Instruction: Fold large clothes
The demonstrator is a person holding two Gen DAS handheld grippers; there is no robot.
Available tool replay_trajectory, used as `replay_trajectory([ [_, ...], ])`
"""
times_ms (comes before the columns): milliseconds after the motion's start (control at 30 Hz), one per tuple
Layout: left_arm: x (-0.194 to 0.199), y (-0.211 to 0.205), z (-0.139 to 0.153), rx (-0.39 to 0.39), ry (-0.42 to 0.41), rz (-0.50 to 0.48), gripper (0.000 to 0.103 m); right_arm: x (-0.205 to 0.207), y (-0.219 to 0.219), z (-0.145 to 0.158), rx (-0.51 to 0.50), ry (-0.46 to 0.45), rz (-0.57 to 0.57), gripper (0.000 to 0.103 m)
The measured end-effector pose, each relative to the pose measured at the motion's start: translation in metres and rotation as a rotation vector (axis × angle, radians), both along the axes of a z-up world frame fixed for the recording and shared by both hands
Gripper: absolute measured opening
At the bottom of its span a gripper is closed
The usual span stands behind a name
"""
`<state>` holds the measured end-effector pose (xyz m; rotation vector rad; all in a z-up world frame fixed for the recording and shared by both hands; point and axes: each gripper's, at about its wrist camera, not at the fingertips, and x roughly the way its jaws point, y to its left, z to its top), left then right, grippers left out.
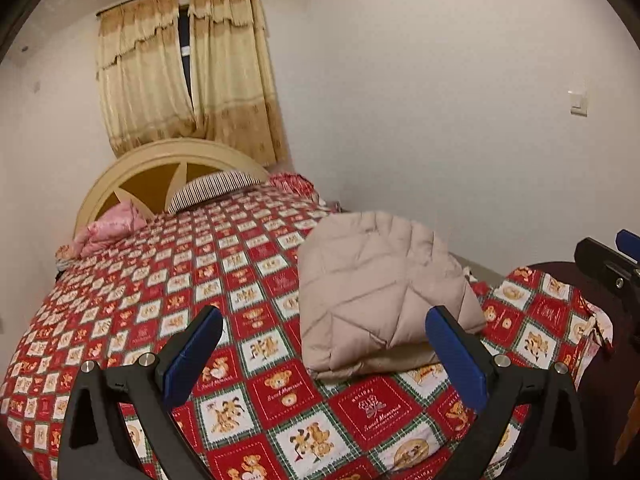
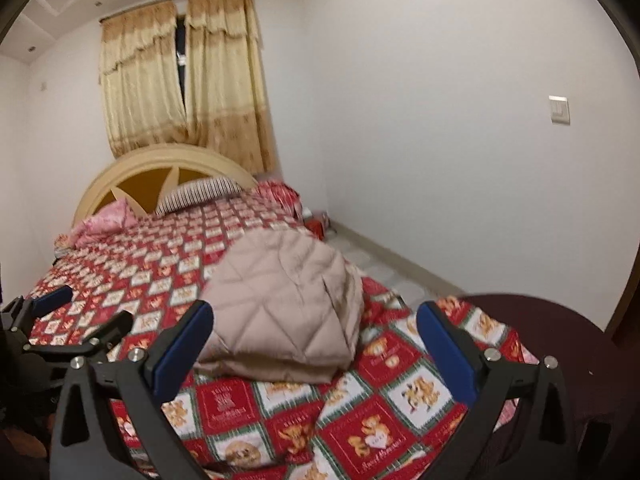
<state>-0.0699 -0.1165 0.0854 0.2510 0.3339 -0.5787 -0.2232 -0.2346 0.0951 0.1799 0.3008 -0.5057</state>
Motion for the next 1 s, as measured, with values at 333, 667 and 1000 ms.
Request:
replay_trajectory([
  [333,-0.002,0.006,0.002,-0.032,0.005,0.007,0.102,0.010,0.007,-0.006,0.000,-0.007,0.022,0.103],
  [667,-0.003,0.007,0.002,-0.033,0.010,0.014,0.102,0.007,0.008,-0.008,0.014,-0.007,0.021,0.103],
  [1000,-0.001,0.007,0.000,-0.038,0.020,0.019,0.102,0.007,0.008,-0.009,0.013,-0.001,0.021,0.103],
])
